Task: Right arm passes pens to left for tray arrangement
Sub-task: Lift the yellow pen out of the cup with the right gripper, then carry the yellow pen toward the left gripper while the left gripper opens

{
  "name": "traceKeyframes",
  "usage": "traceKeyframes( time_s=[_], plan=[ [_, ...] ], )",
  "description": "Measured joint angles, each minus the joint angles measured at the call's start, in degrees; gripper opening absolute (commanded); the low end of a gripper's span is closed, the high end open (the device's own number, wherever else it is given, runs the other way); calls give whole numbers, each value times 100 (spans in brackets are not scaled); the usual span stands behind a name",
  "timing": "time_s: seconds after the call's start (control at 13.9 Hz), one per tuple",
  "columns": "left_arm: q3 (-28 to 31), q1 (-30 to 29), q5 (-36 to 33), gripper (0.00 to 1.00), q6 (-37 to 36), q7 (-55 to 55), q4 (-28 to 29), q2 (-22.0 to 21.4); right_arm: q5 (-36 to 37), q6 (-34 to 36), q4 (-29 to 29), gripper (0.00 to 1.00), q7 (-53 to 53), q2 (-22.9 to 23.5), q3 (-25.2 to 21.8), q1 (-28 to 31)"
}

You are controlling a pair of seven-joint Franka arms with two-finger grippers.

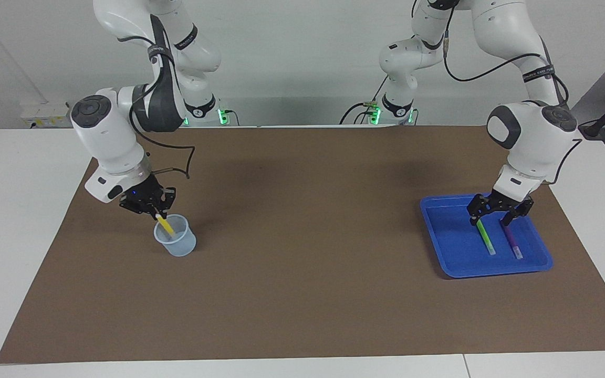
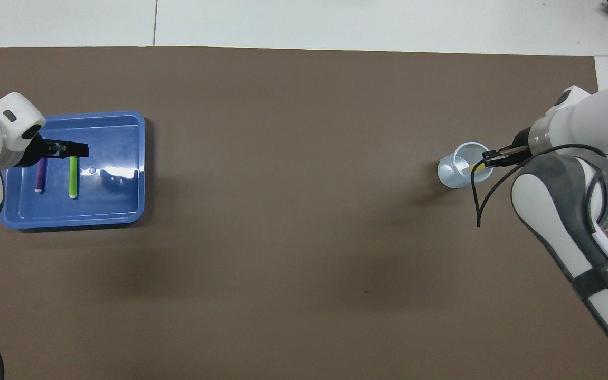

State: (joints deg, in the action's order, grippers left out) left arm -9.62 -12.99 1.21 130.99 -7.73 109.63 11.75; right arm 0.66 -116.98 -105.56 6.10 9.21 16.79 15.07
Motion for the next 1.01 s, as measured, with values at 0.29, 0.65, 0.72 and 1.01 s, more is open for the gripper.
traceKeyframes(
  time_s=[0.29,0.65,0.72,1.01],
  plan=[
    [-4,70,30,98,-610,946,-221,-12,-95,867,808,8,0,-108,45,0],
    [-28,77,797,98,-1978,2431,-319,-127,-946,1530,1326,7,-196,-333,160,-6],
    [-24,77,1081,98,-2173,2569,-334,-152,-1143,1542,1328,7,-363,-357,164,-10],
    [-54,79,1959,99,-3101,3902,-505,-210,-1830,1078,1327,7,-1847,-338,227,-544]
  ],
)
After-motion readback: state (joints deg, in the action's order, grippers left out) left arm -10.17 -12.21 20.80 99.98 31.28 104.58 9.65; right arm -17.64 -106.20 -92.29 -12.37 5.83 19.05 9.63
